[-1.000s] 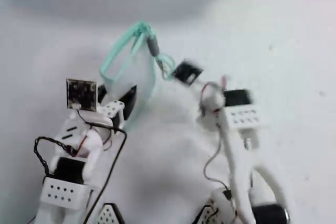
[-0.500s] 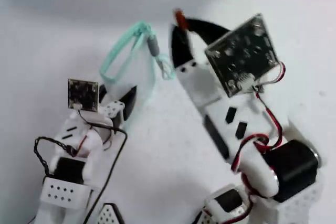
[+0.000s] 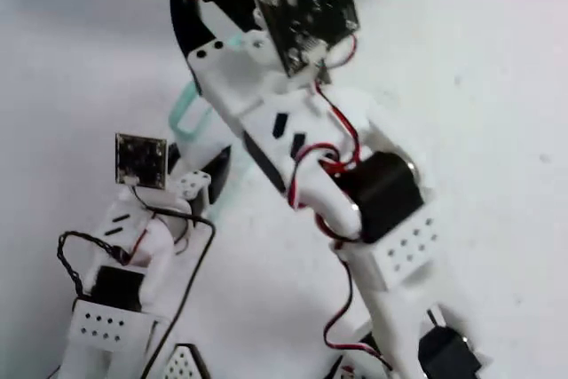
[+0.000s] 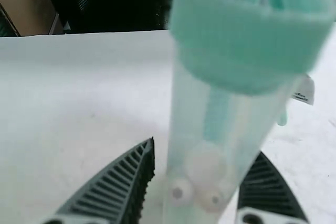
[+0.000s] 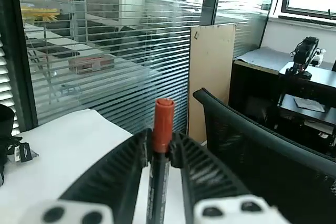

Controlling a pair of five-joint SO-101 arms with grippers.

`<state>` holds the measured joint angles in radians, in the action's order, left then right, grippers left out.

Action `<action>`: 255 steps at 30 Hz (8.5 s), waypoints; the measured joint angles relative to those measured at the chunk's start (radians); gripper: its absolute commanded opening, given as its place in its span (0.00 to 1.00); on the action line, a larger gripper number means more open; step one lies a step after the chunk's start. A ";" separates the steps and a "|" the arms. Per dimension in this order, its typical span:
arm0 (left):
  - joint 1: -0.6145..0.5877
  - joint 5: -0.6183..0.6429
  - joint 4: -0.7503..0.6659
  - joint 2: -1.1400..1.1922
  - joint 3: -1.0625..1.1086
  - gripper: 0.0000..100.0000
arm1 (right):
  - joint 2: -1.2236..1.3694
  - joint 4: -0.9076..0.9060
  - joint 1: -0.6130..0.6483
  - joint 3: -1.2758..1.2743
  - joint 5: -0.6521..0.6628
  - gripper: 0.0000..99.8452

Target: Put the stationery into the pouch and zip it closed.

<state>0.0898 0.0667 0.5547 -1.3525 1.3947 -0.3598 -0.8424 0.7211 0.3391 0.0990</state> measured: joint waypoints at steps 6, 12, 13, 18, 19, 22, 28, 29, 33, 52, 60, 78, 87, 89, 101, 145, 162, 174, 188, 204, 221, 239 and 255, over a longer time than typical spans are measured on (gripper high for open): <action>0.000 0.000 0.000 0.000 0.000 0.25 | 0.055 0.000 -0.002 -0.021 -0.002 0.02; 0.000 0.000 0.000 0.000 0.000 0.25 | 0.043 0.000 -0.025 -0.161 0.066 0.02; 0.000 0.000 0.000 0.000 0.000 0.25 | 0.035 0.000 -0.025 -0.199 0.118 0.02; 0.000 0.000 0.000 0.000 0.000 0.25 | 0.021 -0.060 0.064 -0.362 0.397 0.02; 0.000 0.000 0.000 0.000 0.000 0.25 | 0.021 -0.072 0.080 -0.367 0.413 0.04; 0.000 0.000 0.000 0.000 0.000 0.25 | 0.017 -0.086 0.094 -0.371 0.408 0.20; 0.000 0.000 0.000 0.000 0.000 0.25 | -0.009 -0.164 0.066 -0.302 0.301 0.30; 0.000 0.000 0.000 0.000 0.000 0.25 | -0.015 -0.183 0.049 -0.269 0.293 0.28; 0.000 0.000 0.000 0.000 0.000 0.25 | -0.023 -0.232 -0.049 -0.140 0.285 0.22; -0.008 -0.018 0.037 0.000 -0.025 0.29 | 0.146 -0.448 -0.130 -0.028 0.336 0.21; -0.052 -0.011 0.181 -0.158 -0.081 0.29 | 0.138 -0.454 -0.126 -0.028 0.344 0.21; 0.025 0.025 -0.012 -0.190 0.041 0.21 | 0.242 -0.419 -0.146 -0.011 0.344 0.21; 0.035 0.025 -0.026 -0.190 0.041 0.15 | 0.272 -0.407 -0.149 -0.011 0.344 0.16; 0.035 0.025 -0.048 -0.190 0.051 0.15 | 0.290 -0.407 -0.147 -0.011 0.344 0.13; 0.037 0.025 -0.115 -0.190 0.089 0.12 | 0.318 -0.365 -0.147 -0.011 0.344 0.02; 0.035 -0.002 -0.115 -0.190 0.091 0.10 | 0.132 0.359 -0.107 -0.643 0.344 0.03; 0.029 0.052 -0.115 -0.190 0.107 0.24 | -0.112 0.290 -0.089 -0.806 0.470 0.02; 0.052 0.064 -0.153 -0.190 0.109 0.05 | -0.307 0.084 -0.054 -0.822 0.470 0.02; 0.129 -0.044 -0.219 -0.198 0.143 0.02 | -0.245 0.133 -0.138 -0.868 0.470 0.38; 0.135 -0.083 -0.075 -0.215 0.101 0.02 | -0.060 0.605 -0.147 -1.053 0.470 0.38; 0.133 -0.091 -0.077 -0.215 0.101 0.02 | 0.072 0.752 -0.167 -0.967 0.471 0.02; 0.141 -0.095 -0.115 -0.215 0.112 0.02 | -0.446 0.137 -0.043 -0.936 0.439 0.02; 0.146 -0.095 -0.115 -0.215 0.112 0.02 | -0.457 -0.224 0.216 -0.723 0.436 0.02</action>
<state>0.2355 -0.0284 0.4396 -1.5673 1.5067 -0.8170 -1.0664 0.9375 -0.3836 0.5347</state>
